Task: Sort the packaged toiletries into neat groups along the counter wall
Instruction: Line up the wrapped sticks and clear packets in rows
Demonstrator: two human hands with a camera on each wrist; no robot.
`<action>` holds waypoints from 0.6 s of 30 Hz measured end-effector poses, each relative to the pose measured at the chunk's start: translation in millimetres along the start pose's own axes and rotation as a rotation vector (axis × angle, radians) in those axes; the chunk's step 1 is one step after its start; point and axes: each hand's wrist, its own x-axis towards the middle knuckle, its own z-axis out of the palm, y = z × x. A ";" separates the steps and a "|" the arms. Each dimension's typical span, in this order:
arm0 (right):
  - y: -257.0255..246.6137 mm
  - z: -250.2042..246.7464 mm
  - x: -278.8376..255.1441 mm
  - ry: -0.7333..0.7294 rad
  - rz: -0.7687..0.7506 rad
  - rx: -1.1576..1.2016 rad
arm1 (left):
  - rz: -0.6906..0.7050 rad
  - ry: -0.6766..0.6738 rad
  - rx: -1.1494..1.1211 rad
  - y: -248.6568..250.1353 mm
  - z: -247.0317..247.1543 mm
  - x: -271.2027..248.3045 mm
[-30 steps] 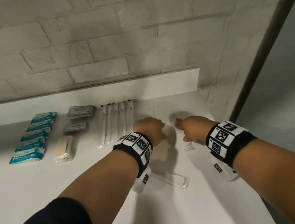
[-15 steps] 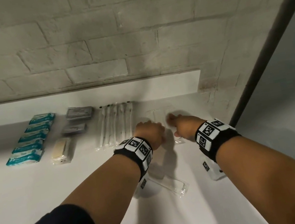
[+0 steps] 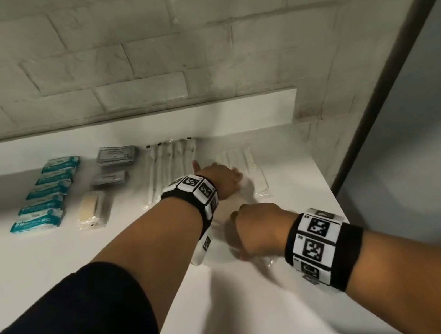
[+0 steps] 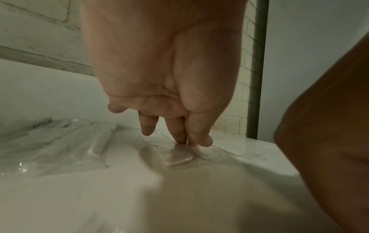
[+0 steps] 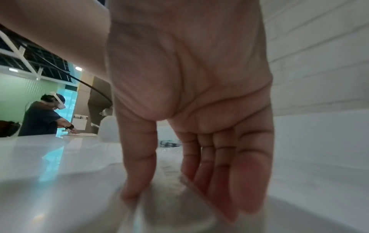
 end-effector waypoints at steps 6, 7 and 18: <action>18.7 -4.7 -27.7 -0.003 -0.003 0.027 | -0.003 -0.035 -0.023 -0.9 -0.5 0.5; 24.6 -3.5 -29.3 0.019 0.013 0.036 | -0.007 -0.036 -0.026 -1.2 -0.8 1.0; 130.1 -29.0 -21.3 0.079 0.533 0.479 | -0.004 0.026 -0.088 -3.0 0.9 -1.5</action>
